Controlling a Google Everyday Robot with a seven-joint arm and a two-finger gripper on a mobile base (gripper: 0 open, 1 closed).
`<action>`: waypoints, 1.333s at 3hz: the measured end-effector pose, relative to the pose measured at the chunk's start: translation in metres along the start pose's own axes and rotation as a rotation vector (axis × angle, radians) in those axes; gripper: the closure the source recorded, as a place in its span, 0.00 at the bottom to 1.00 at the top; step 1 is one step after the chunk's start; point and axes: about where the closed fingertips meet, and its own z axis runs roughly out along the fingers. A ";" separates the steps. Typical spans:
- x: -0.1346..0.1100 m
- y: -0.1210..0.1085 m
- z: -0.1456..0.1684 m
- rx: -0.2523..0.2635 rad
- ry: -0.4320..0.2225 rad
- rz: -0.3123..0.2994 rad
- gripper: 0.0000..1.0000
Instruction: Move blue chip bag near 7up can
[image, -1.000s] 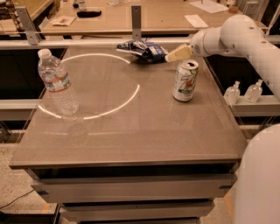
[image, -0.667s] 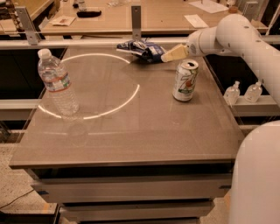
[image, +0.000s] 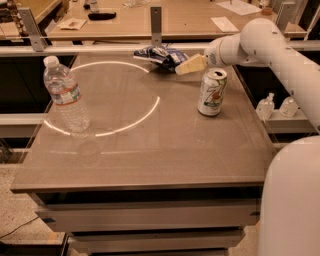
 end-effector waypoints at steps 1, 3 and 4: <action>0.001 0.020 0.013 -0.080 -0.033 0.009 0.00; 0.000 0.044 0.046 -0.209 -0.063 -0.020 0.00; -0.002 0.043 0.060 -0.224 -0.051 -0.039 0.00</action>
Offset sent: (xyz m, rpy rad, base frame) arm -0.0016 0.0601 -0.0262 0.1251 0.0240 0.2442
